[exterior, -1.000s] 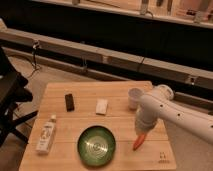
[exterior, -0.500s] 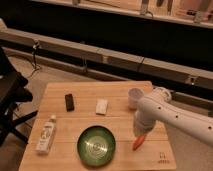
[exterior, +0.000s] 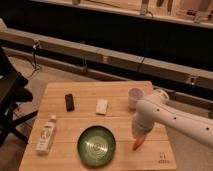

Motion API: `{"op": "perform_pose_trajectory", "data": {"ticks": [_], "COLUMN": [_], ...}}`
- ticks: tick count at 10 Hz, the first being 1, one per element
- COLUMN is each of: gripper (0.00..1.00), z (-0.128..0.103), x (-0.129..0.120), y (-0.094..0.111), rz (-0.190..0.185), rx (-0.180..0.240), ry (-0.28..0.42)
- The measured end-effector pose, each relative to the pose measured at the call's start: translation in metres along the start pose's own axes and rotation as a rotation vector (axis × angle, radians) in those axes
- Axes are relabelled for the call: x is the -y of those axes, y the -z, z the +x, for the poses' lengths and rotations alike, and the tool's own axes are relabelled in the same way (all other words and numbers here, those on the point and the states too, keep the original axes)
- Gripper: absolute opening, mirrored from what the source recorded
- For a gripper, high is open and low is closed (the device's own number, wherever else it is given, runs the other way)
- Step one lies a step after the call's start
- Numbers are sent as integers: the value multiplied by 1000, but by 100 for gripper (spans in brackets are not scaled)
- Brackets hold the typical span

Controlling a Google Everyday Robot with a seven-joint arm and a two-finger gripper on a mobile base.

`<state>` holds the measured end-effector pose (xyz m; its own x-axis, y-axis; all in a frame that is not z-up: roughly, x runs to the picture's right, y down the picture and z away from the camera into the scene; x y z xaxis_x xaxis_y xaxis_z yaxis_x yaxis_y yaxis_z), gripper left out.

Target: Push the ceramic bowl across the table

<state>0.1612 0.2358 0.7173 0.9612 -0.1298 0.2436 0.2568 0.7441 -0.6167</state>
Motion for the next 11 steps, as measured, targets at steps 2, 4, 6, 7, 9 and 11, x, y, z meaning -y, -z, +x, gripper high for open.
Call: {"op": "perform_pose_trajectory", "data": {"ticks": [2,4,6,7,9,11], "gripper": [2,2,2,2,2,2], "z": [-4,-7,-10,-12,-17,-20], "x": [0,-2,-3,-3,-5,-6], "y": [-4,-9,-13,-15,-19,-23], "rz": [-1,-2,-4,-3,-6,-8], "rx": [6,10,13,15,19,23], "ry": [9,18,28,31,39,46]}}
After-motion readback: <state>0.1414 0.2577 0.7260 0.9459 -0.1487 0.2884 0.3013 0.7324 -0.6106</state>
